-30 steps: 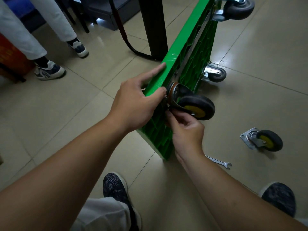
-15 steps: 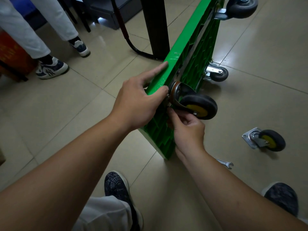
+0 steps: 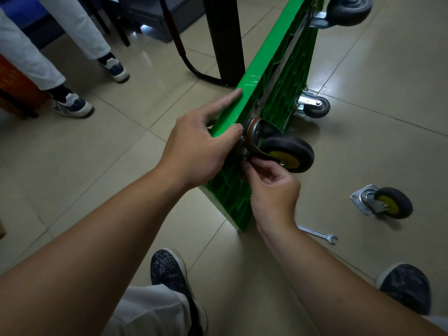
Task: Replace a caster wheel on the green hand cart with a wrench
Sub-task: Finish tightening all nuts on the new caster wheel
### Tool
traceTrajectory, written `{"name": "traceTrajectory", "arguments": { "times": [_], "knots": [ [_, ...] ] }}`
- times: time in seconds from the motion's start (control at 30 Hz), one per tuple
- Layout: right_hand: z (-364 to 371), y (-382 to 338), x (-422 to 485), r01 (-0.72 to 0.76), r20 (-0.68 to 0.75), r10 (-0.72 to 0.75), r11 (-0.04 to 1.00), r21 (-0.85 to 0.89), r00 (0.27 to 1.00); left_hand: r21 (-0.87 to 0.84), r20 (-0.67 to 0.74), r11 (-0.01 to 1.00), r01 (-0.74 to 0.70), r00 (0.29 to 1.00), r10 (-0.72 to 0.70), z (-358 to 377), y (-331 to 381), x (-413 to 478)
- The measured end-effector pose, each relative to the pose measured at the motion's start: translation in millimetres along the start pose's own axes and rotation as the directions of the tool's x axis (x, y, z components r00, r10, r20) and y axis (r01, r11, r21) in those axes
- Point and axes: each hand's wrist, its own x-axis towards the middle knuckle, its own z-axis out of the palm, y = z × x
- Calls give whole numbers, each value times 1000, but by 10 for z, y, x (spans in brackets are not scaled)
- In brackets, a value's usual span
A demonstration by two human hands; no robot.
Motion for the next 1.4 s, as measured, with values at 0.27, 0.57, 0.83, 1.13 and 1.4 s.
{"name": "traceTrajectory", "arguments": {
  "times": [0.27,0.57,0.83,1.13,1.4],
  "knots": [
    [77,72,66,-97,-60,102,991,89,993,6,-6,1000,4,1000,-4,4,11,-2],
    [47,42,1,-21,-17,22,998,57,1000,0,-6,1000,-1,1000,1,8,8,-2],
    [43,52,53,-102,-49,104,994,39,993,-2,-11,1000,-5,1000,5,10,10,14],
    [109,48,-26,-105,-73,117,982,156,990,-7,-8,1000,5,1000,-5,10,13,7],
    [86,47,0,-141,-79,151,982,126,985,-7,0,1000,4,1000,-4,11,5,11]
  ]
}}
